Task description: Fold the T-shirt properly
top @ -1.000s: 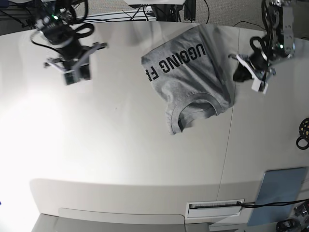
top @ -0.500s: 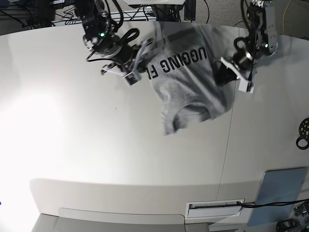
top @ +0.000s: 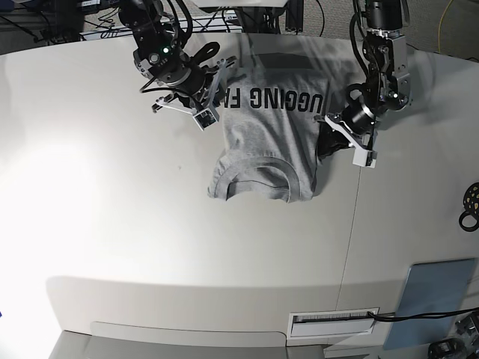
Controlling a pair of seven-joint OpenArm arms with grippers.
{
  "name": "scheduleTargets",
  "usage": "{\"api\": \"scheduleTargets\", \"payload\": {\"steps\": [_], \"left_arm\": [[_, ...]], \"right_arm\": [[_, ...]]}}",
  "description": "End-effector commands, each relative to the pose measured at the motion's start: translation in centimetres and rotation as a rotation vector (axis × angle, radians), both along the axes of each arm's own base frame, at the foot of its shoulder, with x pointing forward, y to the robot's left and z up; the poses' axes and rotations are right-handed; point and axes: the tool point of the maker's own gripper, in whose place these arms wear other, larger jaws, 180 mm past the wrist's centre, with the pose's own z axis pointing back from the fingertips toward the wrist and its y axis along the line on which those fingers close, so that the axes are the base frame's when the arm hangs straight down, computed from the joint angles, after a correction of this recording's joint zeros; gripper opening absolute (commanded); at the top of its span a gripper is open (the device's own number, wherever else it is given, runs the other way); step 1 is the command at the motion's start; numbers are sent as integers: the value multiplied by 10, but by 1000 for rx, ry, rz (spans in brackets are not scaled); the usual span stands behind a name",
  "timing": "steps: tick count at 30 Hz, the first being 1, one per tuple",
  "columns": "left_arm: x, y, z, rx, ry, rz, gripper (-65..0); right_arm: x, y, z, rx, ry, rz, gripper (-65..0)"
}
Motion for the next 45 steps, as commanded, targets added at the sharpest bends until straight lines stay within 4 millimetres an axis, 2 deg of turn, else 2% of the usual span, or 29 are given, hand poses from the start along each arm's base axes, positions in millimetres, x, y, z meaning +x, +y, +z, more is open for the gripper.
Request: {"api": "scheduleTargets", "payload": {"steps": [1,5,10,14,20,27,33,36,38,42,45], "left_arm": [[-29,2,-28,94,141,-83,-631],[-27,18,-18,109,88,-52,-631],[-40,48,17,130,-16,-61,-631],[-63,73,43,167,-63,-34,-631],[-113,110,53,265,-16,17,-631],[-194,136,39,316,149,12,-631],[-275,139,23,308,354,-3,-631],[-309,142,12,288,449,19,-631],[-328,144,0,262,507,56,-631],[-366,149,-33,201,638,152,-630],[-383,156,-60,192,689,215,-617]], "right_arm": [[11,-1,14,1,-57,-17,-650],[24,-29,34,-97,-151,-88,-650],[23,-71,65,-152,-232,-192,-650],[8,-108,80,-196,-245,-284,-650],[-33,-147,89,-280,-180,-370,-650],[-101,-171,71,-375,14,-396,-650],[-174,-176,57,-432,231,-367,-650],[-208,-178,50,-452,325,-351,-650],[-226,-183,38,-463,371,-343,-650],[-269,-201,-2,-501,489,-344,-650],[-299,-218,-35,-539,588,-367,-650]]}}
